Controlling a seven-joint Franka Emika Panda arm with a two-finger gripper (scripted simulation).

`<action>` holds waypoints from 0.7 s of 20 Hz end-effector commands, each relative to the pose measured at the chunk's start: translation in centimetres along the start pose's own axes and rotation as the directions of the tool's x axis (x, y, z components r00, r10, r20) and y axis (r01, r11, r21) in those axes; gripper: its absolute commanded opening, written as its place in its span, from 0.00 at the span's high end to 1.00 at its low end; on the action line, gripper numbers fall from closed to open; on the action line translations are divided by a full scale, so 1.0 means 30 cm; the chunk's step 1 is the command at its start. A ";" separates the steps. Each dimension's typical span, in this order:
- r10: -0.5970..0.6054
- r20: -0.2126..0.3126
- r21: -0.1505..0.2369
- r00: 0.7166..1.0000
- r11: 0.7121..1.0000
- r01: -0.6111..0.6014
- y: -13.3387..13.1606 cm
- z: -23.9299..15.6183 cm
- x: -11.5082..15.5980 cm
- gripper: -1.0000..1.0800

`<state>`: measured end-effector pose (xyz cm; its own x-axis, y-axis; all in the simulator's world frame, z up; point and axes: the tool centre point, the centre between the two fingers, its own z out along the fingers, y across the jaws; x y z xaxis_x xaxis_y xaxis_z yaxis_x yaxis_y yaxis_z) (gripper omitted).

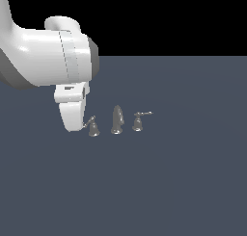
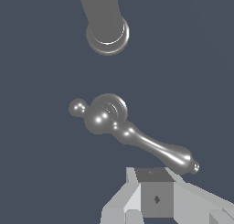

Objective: Turn on the faucet by rotating a designated handle.

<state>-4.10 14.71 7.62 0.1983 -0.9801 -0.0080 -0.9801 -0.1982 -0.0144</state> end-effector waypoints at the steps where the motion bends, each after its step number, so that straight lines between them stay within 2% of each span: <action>1: 0.010 -0.005 -0.005 1.000 1.000 -0.010 0.024 -0.001 0.050 1.00; 8: 0.006 -0.008 -0.014 1.000 1.000 -0.006 0.088 -0.004 0.126 1.00; 9: 0.006 -0.008 -0.014 1.000 1.000 -0.006 0.088 -0.004 0.126 1.00; 10: -0.024 0.001 -0.011 1.000 1.000 0.024 0.079 -0.002 0.055 1.00; 14: -0.011 -0.003 -0.013 1.000 1.000 0.011 0.061 -0.002 0.145 1.00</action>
<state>-5.79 12.24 7.62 0.2366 -0.9716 -0.0112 -0.9716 -0.2366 -0.0009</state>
